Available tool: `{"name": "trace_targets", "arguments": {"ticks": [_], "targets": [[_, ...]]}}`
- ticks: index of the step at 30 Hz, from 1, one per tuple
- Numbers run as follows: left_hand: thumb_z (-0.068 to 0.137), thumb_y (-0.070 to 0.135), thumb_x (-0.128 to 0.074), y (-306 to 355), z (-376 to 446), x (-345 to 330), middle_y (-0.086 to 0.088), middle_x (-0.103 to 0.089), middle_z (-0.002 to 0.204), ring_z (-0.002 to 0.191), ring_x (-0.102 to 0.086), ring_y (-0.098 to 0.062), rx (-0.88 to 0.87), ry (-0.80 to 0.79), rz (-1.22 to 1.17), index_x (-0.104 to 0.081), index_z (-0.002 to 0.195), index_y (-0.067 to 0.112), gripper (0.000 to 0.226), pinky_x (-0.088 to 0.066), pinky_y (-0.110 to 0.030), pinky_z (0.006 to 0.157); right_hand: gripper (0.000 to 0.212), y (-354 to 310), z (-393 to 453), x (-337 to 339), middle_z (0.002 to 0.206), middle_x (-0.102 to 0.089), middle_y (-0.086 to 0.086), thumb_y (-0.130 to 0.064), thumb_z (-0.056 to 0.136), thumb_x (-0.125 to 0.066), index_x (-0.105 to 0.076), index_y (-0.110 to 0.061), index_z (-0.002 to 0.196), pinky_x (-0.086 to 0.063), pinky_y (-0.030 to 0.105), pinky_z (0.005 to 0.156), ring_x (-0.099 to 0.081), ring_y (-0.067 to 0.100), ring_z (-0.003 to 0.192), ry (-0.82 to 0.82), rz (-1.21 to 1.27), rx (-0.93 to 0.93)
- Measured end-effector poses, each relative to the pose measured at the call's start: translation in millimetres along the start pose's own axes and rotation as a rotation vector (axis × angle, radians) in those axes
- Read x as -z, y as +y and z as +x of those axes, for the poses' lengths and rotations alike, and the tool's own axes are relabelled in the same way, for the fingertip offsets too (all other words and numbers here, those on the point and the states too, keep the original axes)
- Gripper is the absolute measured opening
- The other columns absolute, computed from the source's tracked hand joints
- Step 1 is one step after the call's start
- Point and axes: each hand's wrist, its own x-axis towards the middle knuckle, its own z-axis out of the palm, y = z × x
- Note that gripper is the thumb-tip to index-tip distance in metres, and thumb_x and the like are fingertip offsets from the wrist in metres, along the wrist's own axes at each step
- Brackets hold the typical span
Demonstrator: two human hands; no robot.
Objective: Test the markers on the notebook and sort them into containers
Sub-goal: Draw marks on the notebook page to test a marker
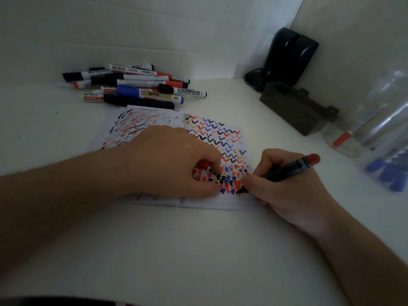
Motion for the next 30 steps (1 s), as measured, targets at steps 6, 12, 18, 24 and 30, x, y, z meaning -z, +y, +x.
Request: {"name": "trace_targets", "arguments": {"ticks": [6,12,18,24,30], "targets": [[0.074,0.086,-0.041,1,-1,2,0.028,-0.051,0.070,0.067,-0.042,0.011,-0.005,-0.014,0.012,-0.054,0.116,0.063,0.049,-0.033,-0.022,0.060,0.027,1,0,1,0.051,-0.063,-0.001,0.002,0.081,-0.078,-0.056,0.005,0.065,-0.042,0.026,0.044,-0.054,0.007,0.044,-0.004,-0.008,-0.003],[0.082,0.077,-0.043,1,-4,1,0.023,-0.056,0.076,0.069,-0.050,0.004,0.016,-0.001,-0.045,-0.042,0.116,0.052,0.043,-0.039,-0.024,0.061,0.028,4,1,-1,0.052,-0.063,-0.005,0.013,0.082,-0.075,-0.053,0.008,0.065,-0.043,0.015,0.045,-0.057,0.002,0.046,-0.042,0.118,0.050],[0.105,0.042,-0.044,-6,-7,5,0.013,-0.062,0.093,0.082,-0.056,-0.004,-0.023,0.011,-0.317,-0.038,0.114,0.040,0.011,-0.049,-0.029,0.073,0.031,7,5,10,0.066,-0.060,0.008,-0.022,0.075,-0.090,-0.069,-0.006,0.092,-0.038,0.023,0.047,-0.049,0.017,0.054,-0.146,0.611,0.113],[0.104,0.042,-0.050,-5,-6,0,0.015,-0.058,0.081,0.085,-0.054,-0.002,-0.082,0.014,-0.355,-0.042,0.114,0.040,0.013,-0.046,-0.020,0.071,0.043,12,6,11,0.088,-0.071,0.021,-0.039,0.075,-0.070,-0.076,-0.009,0.105,-0.035,0.025,0.050,-0.052,0.026,0.061,-0.256,0.697,0.036],[0.101,0.046,-0.047,-1,-5,1,0.012,-0.059,0.077,0.076,-0.055,-0.006,-0.139,0.062,-0.373,-0.049,0.113,0.038,0.015,-0.043,-0.020,0.062,0.022,10,7,6,0.087,-0.072,0.027,-0.019,0.082,-0.062,-0.074,-0.014,0.099,-0.032,0.028,0.045,-0.051,0.027,0.054,-0.162,0.576,-0.002]]}}
